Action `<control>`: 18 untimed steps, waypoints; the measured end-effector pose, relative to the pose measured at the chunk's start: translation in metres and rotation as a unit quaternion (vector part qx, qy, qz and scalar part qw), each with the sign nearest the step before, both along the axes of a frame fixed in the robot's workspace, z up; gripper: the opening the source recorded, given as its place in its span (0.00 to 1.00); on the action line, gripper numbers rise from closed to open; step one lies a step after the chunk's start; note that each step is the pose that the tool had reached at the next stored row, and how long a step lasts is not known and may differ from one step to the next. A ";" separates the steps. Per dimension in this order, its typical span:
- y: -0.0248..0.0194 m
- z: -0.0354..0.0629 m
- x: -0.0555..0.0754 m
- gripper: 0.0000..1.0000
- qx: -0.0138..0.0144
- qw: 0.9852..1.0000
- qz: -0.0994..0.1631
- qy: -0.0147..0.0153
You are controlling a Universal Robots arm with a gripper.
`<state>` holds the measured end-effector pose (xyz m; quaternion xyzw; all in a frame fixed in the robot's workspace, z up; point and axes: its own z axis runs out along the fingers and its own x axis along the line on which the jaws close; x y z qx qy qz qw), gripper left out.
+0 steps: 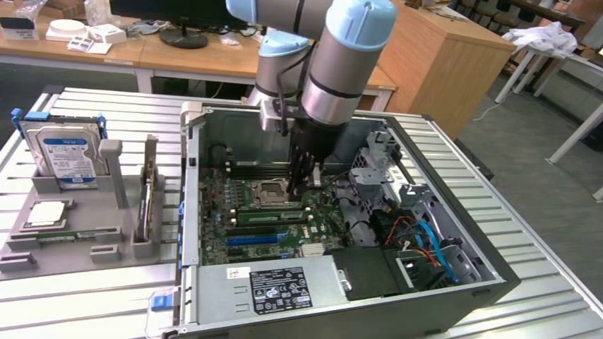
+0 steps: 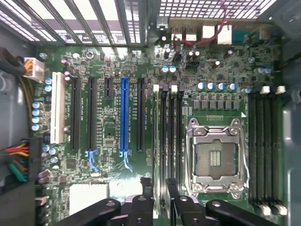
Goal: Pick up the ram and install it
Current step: 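Insert the ram into the slot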
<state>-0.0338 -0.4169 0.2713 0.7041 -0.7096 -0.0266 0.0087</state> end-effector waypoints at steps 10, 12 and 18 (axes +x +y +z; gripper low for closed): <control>0.0000 0.0288 0.000 0.25 0.000 1.000 0.000 0.000; 0.0000 0.0336 0.000 0.25 0.000 1.000 0.000 0.000; 0.0000 0.0489 0.000 0.25 0.000 1.000 0.000 0.000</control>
